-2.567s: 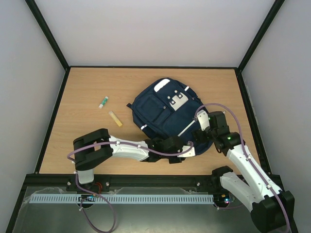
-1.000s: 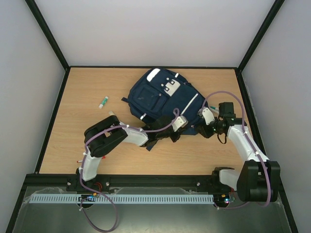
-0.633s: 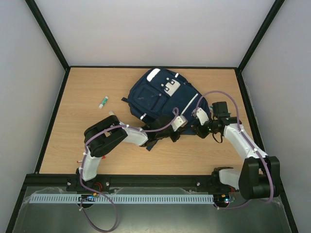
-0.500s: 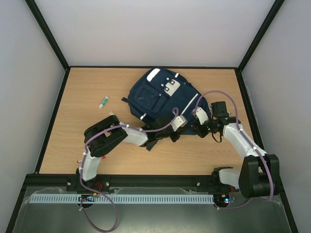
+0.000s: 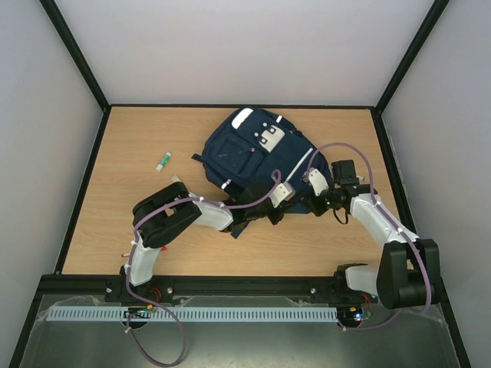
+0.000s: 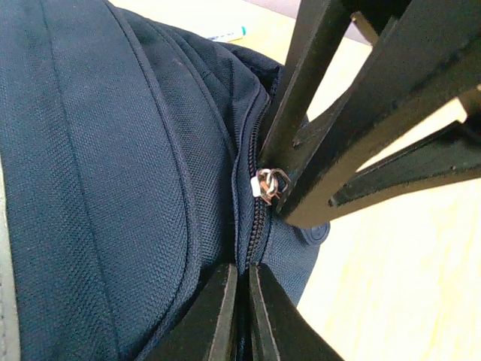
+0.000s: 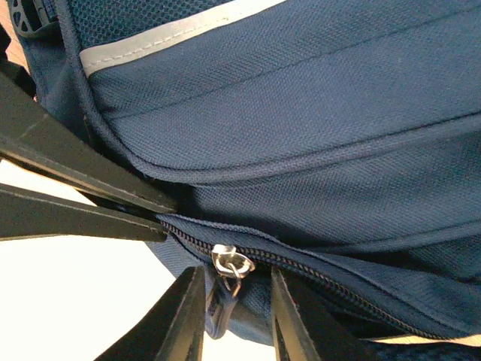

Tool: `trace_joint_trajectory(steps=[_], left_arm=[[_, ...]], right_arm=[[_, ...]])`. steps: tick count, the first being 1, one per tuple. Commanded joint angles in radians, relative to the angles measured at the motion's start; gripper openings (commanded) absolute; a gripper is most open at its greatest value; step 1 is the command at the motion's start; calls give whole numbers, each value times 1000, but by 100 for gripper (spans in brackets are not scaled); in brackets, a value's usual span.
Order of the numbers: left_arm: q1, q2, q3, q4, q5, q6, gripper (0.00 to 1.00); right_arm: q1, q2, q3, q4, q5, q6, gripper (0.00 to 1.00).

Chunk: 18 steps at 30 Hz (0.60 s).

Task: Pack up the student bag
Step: Zip the student bag at the center of the board.

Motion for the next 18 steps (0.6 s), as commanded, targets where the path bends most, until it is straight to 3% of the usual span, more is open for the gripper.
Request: trace_joint_trajectory(steps=[1,5,11,18], left_arm=[[23,-30,-2,108,-20,-5,4],[23,-36,-8,115,-19,-5,4],[23,-34,-10,113,-23,-3,4],[22,-35,-10,113,-24,-5,4]], right_arm=[[28,32,-18,-6,2,12,27],[48,47,-9,21,72,53,29],[48,24,5,26,179,80,17],[48,-11,13,-42,203,48,7]])
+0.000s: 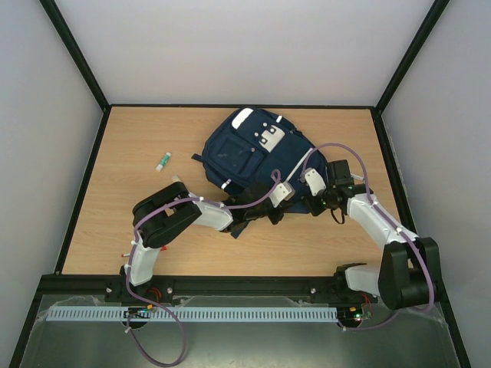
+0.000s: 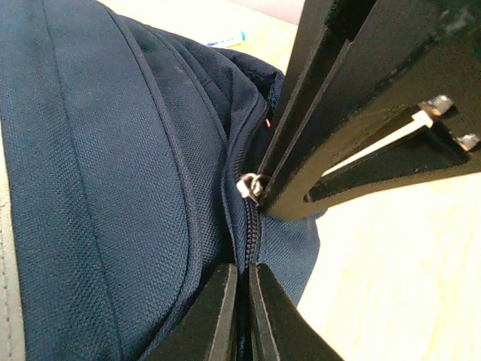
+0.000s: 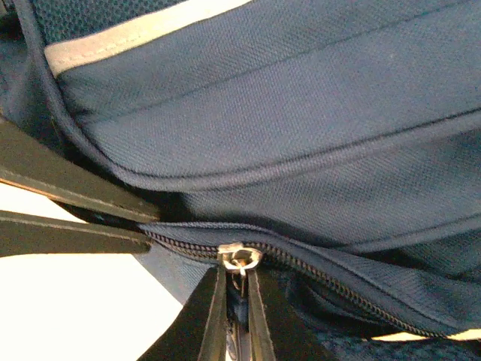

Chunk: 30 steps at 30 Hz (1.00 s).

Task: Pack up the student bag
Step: Zip the student bag at the center of the board.

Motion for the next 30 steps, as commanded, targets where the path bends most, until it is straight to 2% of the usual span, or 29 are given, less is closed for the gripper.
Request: trace_joint_trajectory(steps=[1,4,11,17,23,30], left_arm=[[22,-33,-6,97,-27,-2,4],[22,-35,-7,96,-31,-2,4],[21,-38,-15,84,-39,3,4],[9,-74,-36,9,-6,6,4],[-57,-147,-86,-72,-65,23,4],[-183,-218,-149,-207,-192,33,4]], right_arm=[[-8,-29,10,-73,98,-14,6],[-9,-39,6,-91,110,-26,1],[-10,-41,16,-145,148,-50,1],[-51,-37,36,-206,216,-115,1],[-119,-4,93,-235,217,-162,1],[-126,-25,113,-239,260,-215,1]])
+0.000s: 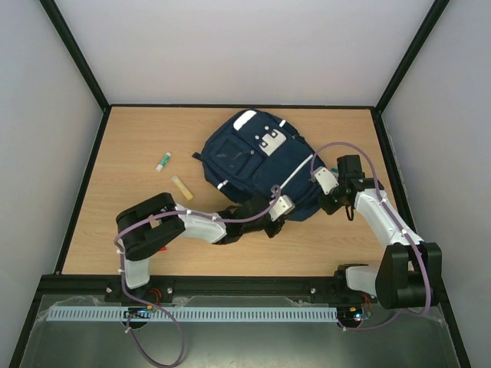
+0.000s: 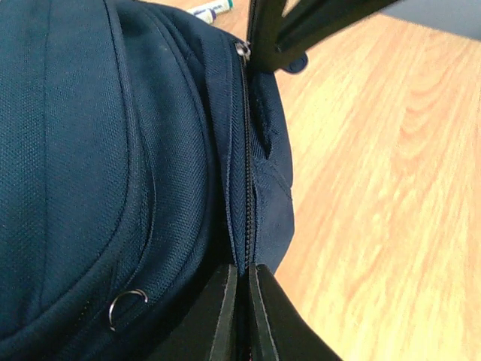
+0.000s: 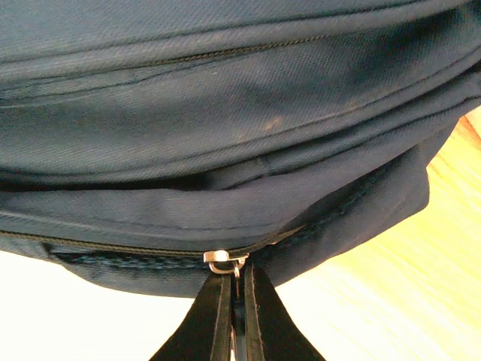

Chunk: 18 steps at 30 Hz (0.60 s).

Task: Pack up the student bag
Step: Zip the student bag at the center of the board.

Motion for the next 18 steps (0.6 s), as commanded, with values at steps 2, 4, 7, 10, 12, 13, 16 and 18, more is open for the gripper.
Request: trace_joint_trajectory(steps=[2,4,7,10,12,13,16,18], left_arm=[[-114,-106,-73,-134,-108,-2,4],[-150,-164,-111,-166,-154,-20,3],[-179,-250,-164,-204,-214,-66,3],[-182,-324,-181,-278,-254,-109,3],[-183,-357,-177,-349,-284,-130,3],[-184,-372,-178,-383,-299,-142,3],[-188,-426,-196,-475,-348,-188,2],[-188,-474,-225,-513,-373,-226,2]], right_arm=[[-23,-15,15,-58,109,-54,1],[-23,-25,1,-57,109,-61,1],[-23,-47,-18,-59,113,-68,1],[-22,-69,-41,-63,124,-82,1],[-22,-84,-56,-61,139,-93,1],[-23,-91,-63,-59,144,-99,1],[-23,-112,-75,-57,145,-109,1],[-23,-121,-81,-68,114,-115,1]])
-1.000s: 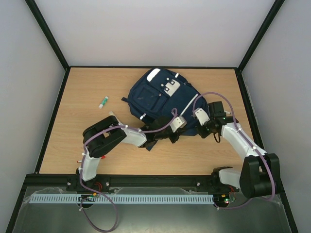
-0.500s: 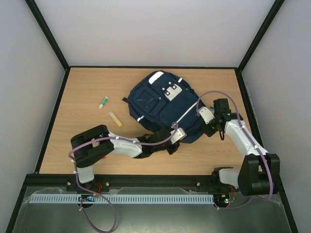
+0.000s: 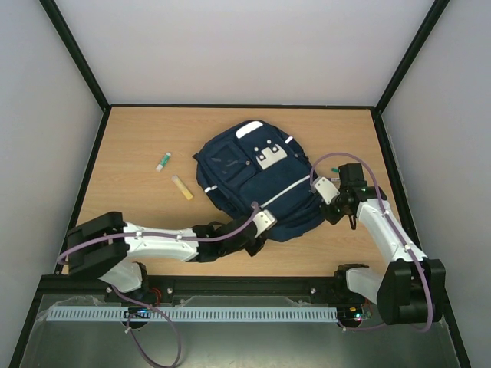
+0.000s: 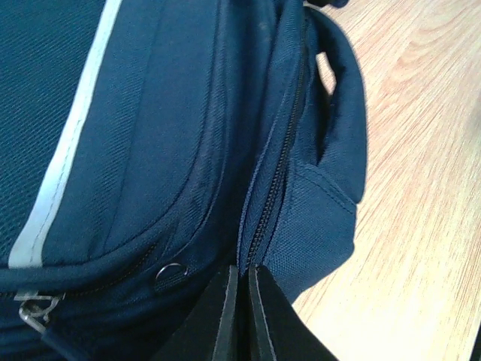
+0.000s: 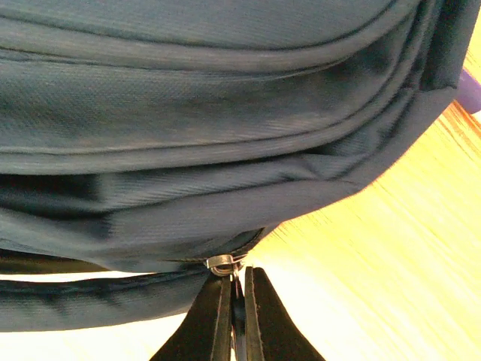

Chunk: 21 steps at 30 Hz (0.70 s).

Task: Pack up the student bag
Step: Zip the student bag at the center of the board.

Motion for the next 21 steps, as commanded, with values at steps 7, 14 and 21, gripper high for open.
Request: trace_joint_trajectory(steps=[7,14,21], left_arm=[[-14,-290,-82,-364,-227,-317,66],[202,-436,-121,-467,-208,-612,91],[462,-339,-141,-288,15,-573,91]], right_arm=[[15,-73,-44,-74,-23,-84,1],[92,-129,-89,-72,-29,-70,1],[139,-139,-111,-93,-49,-82,1]])
